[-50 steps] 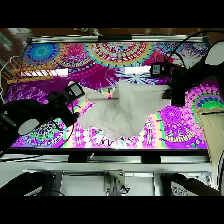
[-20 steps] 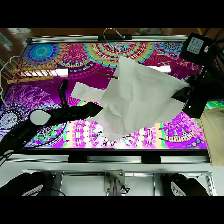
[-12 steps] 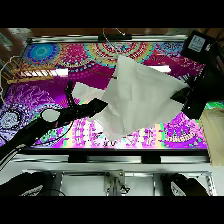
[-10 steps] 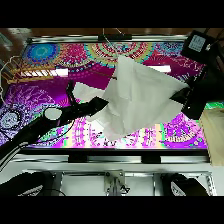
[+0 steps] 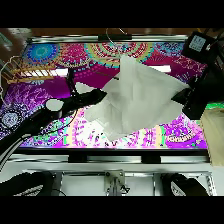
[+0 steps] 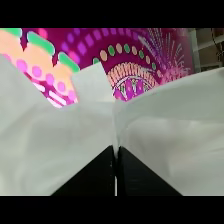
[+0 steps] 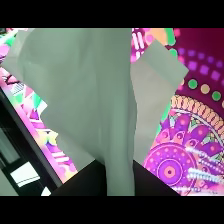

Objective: Fold the shirts.

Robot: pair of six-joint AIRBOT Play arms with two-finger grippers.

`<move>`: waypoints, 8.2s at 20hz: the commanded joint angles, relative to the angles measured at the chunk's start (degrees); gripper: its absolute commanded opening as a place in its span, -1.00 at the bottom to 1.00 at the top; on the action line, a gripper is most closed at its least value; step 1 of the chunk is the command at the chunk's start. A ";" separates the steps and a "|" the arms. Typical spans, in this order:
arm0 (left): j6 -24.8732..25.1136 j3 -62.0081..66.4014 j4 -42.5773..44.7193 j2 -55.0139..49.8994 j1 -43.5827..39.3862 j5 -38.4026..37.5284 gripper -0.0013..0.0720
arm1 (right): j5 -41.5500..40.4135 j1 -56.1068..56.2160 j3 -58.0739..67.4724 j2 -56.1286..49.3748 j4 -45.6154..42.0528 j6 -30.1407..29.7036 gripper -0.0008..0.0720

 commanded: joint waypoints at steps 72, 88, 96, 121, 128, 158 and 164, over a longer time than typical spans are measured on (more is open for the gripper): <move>-0.22 45.81 36.35 4.04 11.34 -35.08 0.55 | -26.97 0.02 0.00 2.58 17.16 18.67 -0.77; -4.94 45.77 36.30 5.40 13.77 -39.32 0.49 | -62.77 0.00 0.02 4.92 -27.69 36.06 -0.78; -6.45 45.77 36.04 5.40 13.77 -40.30 0.49 | -61.66 -4.22 0.00 4.81 -74.77 55.56 -0.79; -13.31 45.79 33.88 5.73 13.77 -40.11 0.50 | -81.35 -54.66 10.54 -14.32 -73.83 80.48 -0.78; -13.49 45.79 32.85 5.73 13.77 -40.28 0.49 | -84.63 -54.66 19.91 -19.61 -72.76 80.56 -0.78; -8.68 45.79 33.14 5.55 15.87 -39.65 0.49 | -22.64 -39.54 21.35 -17.16 -33.62 65.44 0.57; -8.68 45.79 34.27 5.53 20.13 -41.44 0.50 | -8.72 -39.10 17.92 -17.16 -10.29 55.06 0.25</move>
